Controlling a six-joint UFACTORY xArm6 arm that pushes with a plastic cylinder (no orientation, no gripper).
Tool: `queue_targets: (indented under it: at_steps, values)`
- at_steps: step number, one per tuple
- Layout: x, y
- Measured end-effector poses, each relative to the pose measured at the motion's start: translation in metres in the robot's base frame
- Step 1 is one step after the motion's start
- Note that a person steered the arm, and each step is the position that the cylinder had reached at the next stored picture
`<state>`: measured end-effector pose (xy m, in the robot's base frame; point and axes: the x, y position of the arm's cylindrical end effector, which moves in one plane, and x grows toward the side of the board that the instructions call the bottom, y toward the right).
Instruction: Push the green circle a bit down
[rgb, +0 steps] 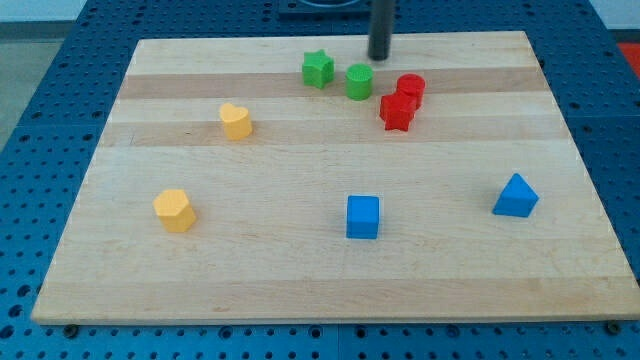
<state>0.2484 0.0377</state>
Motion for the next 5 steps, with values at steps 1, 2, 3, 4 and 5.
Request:
queue_targets:
  at_steps: [1, 2, 3, 4, 5]
  values:
    - [0.012, 0.019]
    - [0.034, -0.017]
    - [0.079, -0.044]
    - [0.078, -0.073]
    - [0.029, -0.021]
